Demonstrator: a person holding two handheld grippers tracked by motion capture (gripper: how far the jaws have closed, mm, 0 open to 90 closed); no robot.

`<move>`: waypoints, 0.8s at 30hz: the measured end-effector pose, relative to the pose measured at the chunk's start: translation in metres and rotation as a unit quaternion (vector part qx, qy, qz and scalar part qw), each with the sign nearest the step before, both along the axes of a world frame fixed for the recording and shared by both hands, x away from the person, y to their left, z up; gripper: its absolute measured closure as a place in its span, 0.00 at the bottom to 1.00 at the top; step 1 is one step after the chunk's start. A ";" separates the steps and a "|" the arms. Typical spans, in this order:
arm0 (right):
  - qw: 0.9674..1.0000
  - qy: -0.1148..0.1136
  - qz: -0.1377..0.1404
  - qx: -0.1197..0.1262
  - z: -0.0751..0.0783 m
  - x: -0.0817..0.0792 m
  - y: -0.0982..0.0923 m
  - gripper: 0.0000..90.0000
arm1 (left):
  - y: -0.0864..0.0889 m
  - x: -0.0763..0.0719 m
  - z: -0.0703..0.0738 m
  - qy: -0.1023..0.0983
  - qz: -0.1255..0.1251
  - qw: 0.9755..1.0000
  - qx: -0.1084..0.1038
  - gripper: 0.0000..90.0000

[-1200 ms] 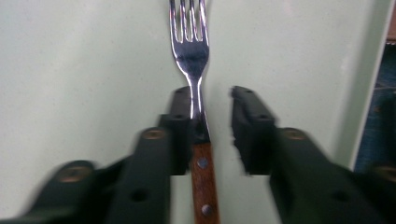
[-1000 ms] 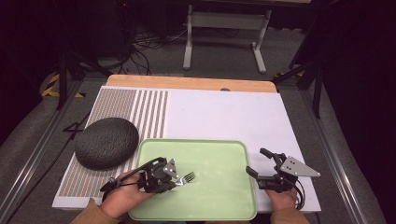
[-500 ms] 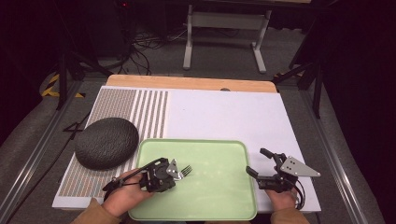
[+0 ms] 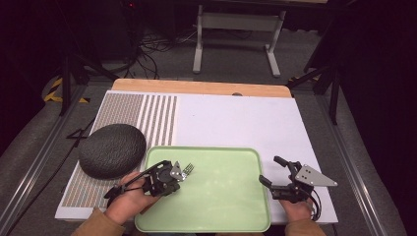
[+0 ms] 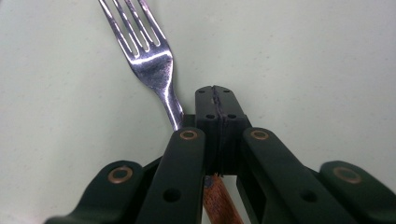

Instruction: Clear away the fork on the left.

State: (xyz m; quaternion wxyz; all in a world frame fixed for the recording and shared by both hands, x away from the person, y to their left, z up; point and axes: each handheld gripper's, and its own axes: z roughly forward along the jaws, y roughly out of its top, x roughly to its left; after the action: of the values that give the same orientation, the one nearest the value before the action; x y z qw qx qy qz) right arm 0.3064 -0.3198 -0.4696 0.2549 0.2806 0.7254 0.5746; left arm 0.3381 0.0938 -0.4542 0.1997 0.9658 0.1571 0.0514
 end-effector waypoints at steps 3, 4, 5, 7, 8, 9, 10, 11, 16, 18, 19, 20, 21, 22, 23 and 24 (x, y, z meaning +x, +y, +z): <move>1.000 0.000 0.000 0.001 0.000 0.000 0.000 0.14 | 0.005 0.004 0.000 -0.004 0.010 1.000 0.001 1.00; 1.000 0.000 0.000 0.001 0.000 0.000 0.000 0.14 | 0.005 0.004 0.000 -0.004 0.010 1.000 0.001 1.00; 1.000 0.000 0.000 0.000 0.000 0.000 0.000 0.14 | 0.007 0.006 0.000 -0.005 0.015 1.000 0.000 1.00; 1.000 0.000 0.000 0.000 0.000 0.000 0.000 0.14 | 0.008 0.007 0.000 -0.005 0.016 1.000 0.000 1.00; 1.000 0.000 -0.001 0.001 0.000 0.000 0.000 0.14 | 0.010 0.008 0.000 -0.006 0.019 1.000 0.000 1.00; 1.000 0.000 -0.001 0.001 0.000 0.000 0.000 0.14 | 0.011 0.008 0.000 -0.006 0.022 1.000 -0.001 1.00; 1.000 0.000 0.000 0.001 0.000 0.000 0.000 0.14 | 0.013 0.009 0.000 -0.006 0.025 1.000 -0.001 1.00; 1.000 0.000 -0.001 0.001 0.000 0.000 0.000 0.14 | 0.014 0.010 0.000 -0.006 0.027 1.000 -0.002 1.00; 1.000 0.001 -0.001 0.001 0.000 0.000 0.000 0.14 | 0.020 0.014 0.000 -0.005 0.039 0.999 -0.003 1.00; 1.000 0.002 -0.001 0.002 0.000 0.000 0.000 0.14 | 0.023 0.016 0.000 -0.006 0.043 0.999 -0.002 1.00; 1.000 0.003 -0.001 0.002 0.000 0.000 0.000 0.14 | 0.024 0.016 0.000 -0.006 0.047 0.999 -0.001 1.00; 1.000 0.002 -0.001 0.003 0.000 0.000 0.000 0.14 | 0.025 0.017 0.000 -0.006 0.048 0.999 -0.002 1.00; 1.000 0.002 -0.002 0.003 0.000 0.000 0.000 0.14 | 0.026 0.017 0.000 -0.006 0.051 0.999 -0.001 1.00; 1.000 0.002 -0.001 0.003 0.000 0.000 0.000 0.14 | 0.027 0.017 0.000 -0.007 0.051 0.999 -0.002 1.00; 1.000 0.003 -0.001 0.003 0.000 0.000 0.000 0.14 | 0.028 0.017 0.000 -0.010 0.051 0.999 -0.001 1.00; 1.000 0.003 -0.001 0.003 0.000 0.000 0.000 0.14 | 0.029 0.017 0.000 -0.009 0.054 0.998 0.000 1.00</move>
State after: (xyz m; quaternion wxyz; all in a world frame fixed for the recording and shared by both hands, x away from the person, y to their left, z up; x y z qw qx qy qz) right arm 0.3066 -0.3203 -0.4700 0.2529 0.2838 0.7237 0.5759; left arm 0.3555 0.1228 -0.4544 0.1978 0.9554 0.2073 0.0708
